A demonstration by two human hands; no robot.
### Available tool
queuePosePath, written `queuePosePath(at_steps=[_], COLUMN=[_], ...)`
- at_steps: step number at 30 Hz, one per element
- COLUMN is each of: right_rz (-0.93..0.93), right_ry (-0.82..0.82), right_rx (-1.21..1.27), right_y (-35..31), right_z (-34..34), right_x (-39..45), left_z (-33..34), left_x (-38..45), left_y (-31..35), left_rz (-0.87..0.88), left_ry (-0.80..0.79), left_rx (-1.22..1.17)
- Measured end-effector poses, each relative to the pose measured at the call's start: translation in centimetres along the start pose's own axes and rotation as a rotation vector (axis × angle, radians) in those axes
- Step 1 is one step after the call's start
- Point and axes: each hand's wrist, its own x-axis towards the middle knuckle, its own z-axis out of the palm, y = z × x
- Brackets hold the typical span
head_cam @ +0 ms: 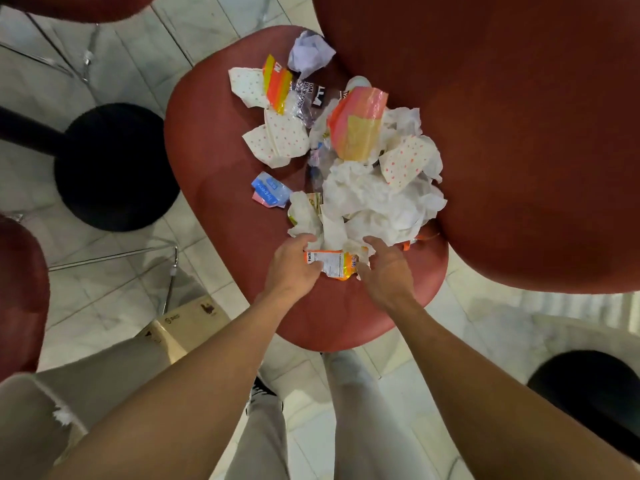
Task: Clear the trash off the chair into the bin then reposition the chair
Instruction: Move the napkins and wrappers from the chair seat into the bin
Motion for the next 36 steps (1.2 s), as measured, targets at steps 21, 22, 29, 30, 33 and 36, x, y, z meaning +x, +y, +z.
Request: queuePosePath(at_steps=[21,22,29,30,33,36], right_rz=[-0.117,-0.134,-0.279,-0.301,-0.372,-0.432], right_ry=[0.074,0.068,0.008,-0.003,-0.024,-0.053], right_rx=[0.066,0.065,0.027,0.025,-0.002,-0.040], right_y=[-6.3,-7.2,-12.7,-13.6,-16.2,-18.6], right_z=[1.1,1.3,4.8,5.7,9.1,12.3], right_x=[-4.9,-5.8,-11.9,-12.8,-16.1,-18.7], left_z=[-6.1,-6.9,-12.8,-13.7,-16.0,-17.8], left_x=[-5.0,-5.8,-12.7,-13.8,-17.4,-20.5], left_y=[-2.4,-3.1,-10.2,-11.5,-16.3,-21.1], left_rz=[-0.028,-0.030,-0.124,-0.149,-0.216,-0.271], left_ry=[0.113,0.130,0.268,0.286,0.348,0.401], left_rx=[-0.115,-0.128,-0.191,-0.197,-0.238,-0.276])
